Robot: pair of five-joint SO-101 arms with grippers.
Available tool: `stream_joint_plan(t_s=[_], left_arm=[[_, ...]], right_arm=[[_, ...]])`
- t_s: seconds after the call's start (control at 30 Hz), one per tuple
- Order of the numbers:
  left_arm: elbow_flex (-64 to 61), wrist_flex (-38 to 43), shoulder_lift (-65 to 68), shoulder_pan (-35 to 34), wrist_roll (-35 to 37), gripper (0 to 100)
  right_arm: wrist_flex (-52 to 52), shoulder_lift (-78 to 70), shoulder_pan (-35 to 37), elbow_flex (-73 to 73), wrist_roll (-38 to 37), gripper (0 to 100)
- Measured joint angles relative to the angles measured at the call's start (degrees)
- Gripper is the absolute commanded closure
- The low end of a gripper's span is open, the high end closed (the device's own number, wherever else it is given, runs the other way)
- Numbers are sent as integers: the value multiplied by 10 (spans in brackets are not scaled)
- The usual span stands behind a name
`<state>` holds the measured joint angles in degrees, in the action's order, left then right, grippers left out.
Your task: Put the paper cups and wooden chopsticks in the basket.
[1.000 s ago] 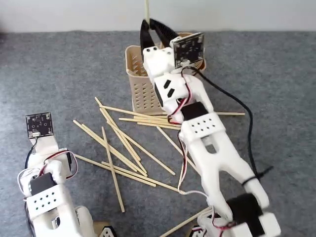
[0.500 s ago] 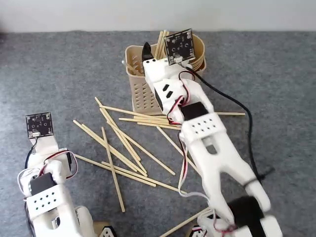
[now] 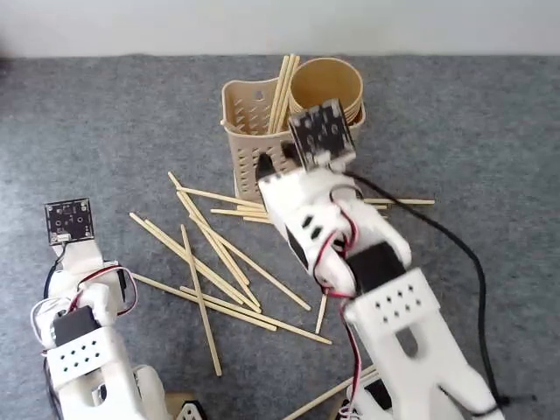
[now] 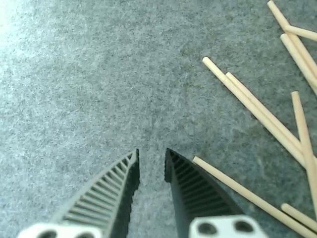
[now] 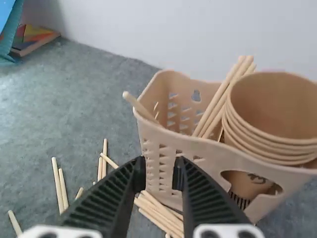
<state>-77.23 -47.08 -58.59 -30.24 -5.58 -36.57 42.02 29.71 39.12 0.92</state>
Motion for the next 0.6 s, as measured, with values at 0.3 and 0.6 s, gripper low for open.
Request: stream_joint_plan(t_s=[0.3, 0.6], left_arm=[[0, 0, 0, 0, 0, 909], [0, 0, 0, 0, 0, 909]], right_arm=[[-8, 183, 1, 174, 0, 991], [-131, 322, -45, 252, 74, 991]])
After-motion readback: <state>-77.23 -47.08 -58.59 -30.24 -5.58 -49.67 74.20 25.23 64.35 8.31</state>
